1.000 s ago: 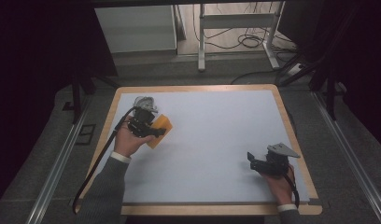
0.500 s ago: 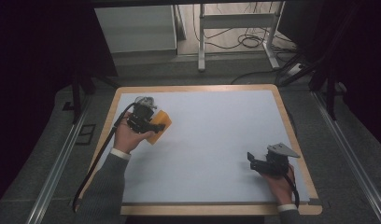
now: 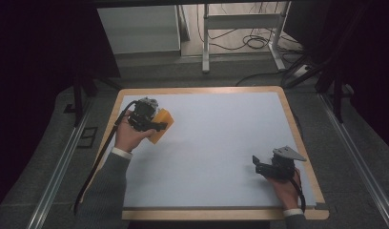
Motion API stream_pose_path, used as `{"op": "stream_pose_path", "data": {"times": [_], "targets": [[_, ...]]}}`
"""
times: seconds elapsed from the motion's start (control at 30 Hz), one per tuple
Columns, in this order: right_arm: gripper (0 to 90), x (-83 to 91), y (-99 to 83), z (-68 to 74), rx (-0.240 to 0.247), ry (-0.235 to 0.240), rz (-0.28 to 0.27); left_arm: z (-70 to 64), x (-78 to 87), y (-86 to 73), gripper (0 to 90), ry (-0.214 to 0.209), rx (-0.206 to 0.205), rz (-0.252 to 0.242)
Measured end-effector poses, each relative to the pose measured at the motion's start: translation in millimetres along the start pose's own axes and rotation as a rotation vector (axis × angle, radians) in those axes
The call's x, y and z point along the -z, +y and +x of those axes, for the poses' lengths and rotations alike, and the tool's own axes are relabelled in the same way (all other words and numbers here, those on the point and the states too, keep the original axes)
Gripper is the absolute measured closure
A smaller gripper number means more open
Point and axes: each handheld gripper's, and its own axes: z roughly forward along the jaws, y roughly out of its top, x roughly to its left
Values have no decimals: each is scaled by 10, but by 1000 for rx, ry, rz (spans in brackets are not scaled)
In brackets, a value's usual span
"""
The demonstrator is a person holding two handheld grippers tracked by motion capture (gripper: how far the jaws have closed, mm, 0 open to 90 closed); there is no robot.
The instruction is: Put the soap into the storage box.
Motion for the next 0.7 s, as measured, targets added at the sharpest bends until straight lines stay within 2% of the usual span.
{"op": "stream_pose_path", "data": {"times": [0.43,0.47,0.53,0.7], "targets": [[102,0,-1,-1,0,0,-1,69,-30,67,611,15,14,7],[102,1,-1,-1,1,0,-2,94,-37,74,612,21,19,-7],[102,1,-1,0,1,0,-2,129,-45,84,611,13,24,-1],[102,1,-1,-1,0,0,-1,204,-67,99,611,24,45,-1]]}}
